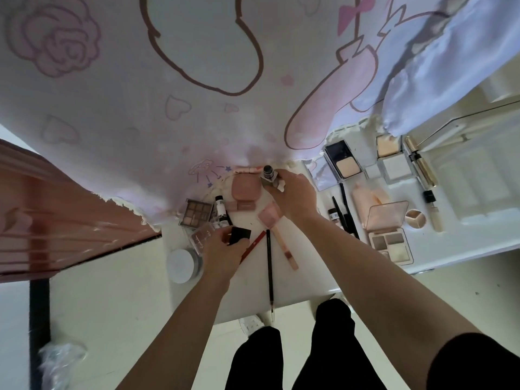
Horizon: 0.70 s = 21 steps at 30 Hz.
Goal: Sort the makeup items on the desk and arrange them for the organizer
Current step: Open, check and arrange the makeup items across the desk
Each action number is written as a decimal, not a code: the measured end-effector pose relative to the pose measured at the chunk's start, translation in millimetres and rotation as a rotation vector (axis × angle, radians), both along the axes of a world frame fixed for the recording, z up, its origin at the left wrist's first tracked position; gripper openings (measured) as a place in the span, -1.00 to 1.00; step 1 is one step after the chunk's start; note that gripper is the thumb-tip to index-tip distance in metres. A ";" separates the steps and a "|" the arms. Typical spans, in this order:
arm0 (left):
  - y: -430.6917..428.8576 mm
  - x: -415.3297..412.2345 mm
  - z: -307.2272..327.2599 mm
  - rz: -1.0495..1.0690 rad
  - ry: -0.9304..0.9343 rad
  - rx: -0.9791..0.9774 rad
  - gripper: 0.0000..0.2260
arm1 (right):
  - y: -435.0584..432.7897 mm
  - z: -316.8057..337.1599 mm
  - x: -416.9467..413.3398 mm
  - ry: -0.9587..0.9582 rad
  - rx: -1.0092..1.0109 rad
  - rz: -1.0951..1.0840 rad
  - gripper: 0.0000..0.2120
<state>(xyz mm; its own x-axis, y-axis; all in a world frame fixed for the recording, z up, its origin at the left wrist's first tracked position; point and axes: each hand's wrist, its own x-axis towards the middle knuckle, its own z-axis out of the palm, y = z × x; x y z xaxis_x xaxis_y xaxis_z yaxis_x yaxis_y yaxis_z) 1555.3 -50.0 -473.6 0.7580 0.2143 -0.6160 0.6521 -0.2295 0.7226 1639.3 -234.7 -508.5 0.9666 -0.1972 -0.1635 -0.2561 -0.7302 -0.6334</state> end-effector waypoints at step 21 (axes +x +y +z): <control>-65.0 44.6 -25.3 -0.724 -0.204 0.322 -0.69 | -28.4 -10.7 -131.0 0.355 0.207 0.036 -0.70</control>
